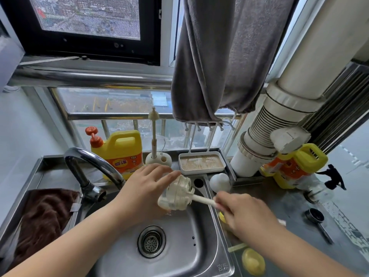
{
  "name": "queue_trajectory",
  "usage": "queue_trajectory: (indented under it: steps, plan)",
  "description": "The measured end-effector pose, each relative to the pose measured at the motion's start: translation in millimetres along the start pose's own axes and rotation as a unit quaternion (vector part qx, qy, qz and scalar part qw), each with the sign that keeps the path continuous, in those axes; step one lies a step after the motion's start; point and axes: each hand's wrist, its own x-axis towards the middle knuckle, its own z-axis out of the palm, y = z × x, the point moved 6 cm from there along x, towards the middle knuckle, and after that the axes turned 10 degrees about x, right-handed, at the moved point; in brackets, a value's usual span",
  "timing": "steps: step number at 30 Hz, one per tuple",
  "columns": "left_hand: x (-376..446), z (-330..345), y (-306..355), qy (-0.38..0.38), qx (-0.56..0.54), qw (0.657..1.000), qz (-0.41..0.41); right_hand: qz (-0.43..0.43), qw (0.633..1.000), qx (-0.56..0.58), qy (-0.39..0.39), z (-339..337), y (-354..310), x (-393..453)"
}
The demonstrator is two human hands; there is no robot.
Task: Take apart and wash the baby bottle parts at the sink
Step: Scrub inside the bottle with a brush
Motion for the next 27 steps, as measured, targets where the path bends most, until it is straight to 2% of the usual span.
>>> queue_trajectory:
  steps: [2, 5, 7, 8, 9, 11, 13, 14, 16, 18, 21, 22, 25, 27]
  plan:
    - [-2.4, 0.3, 0.0, 0.018, 0.012, 1.0, 0.005, 0.072, 0.973, 0.182, -0.12, 21.6, 11.3, -4.8]
    - [-3.6, -2.5, -2.3, 0.036, 0.012, 0.999, 0.004, 0.121, 0.875, 0.414, -0.221, 36.8, 15.8, -8.6]
    - [-1.6, -4.3, -2.7, 0.043, 0.013, 0.999, 0.005, 0.161, 0.812, 0.5, -0.254, 40.5, 16.0, -12.9]
    - [-1.1, -3.6, -1.6, 0.041, 0.018, 0.999, 0.009, 0.168, 0.813, 0.496, -0.256, 40.9, 16.5, -13.9]
    - [-0.9, -2.5, -0.3, 0.039, 0.022, 0.999, 0.012, 0.164, 0.837, 0.459, -0.248, 39.1, 17.3, -13.7]
    - [-1.1, -0.2, 1.9, 0.034, 0.015, 0.999, 0.012, 0.137, 0.917, 0.321, -0.191, 26.4, 19.1, -7.4]
    - [-1.9, 2.4, 3.5, 0.028, -0.011, 1.0, 0.003, 0.056, 0.989, 0.106, -0.091, 6.8, 11.4, 1.4]
    - [-2.3, 3.9, 3.7, 0.02, -0.023, 1.0, -0.003, 0.004, 1.0, -0.005, -0.022, -2.0, 7.6, 5.2]
    - [-2.6, 7.1, 3.1, 0.002, -0.039, 0.999, -0.015, -0.067, 0.994, -0.064, 0.058, -11.8, 0.9, 5.7]
    - [-2.6, 7.5, 1.6, -0.004, -0.038, 0.999, -0.015, -0.066, 0.996, -0.044, 0.045, -8.2, 0.5, 5.3]
    - [-0.4, 3.3, -0.8, 0.002, -0.02, 1.0, -0.009, -0.019, 0.999, -0.018, -0.039, 4.7, -2.1, 0.4]
    - [-0.5, 2.9, -0.7, 0.008, -0.009, 1.0, -0.005, 0.017, 0.995, 0.04, -0.09, 14.9, 4.1, -3.3]
    - [-7.6, 4.9, 1.9, 0.032, 0.016, 0.999, 0.006, 0.059, 0.95, 0.228, -0.203, 28.9, 8.5, -7.7]
    - [-10.9, 3.9, 1.7, 0.057, 0.023, 0.998, -0.004, 0.098, 0.894, 0.361, -0.246, 31.3, 6.6, -8.7]
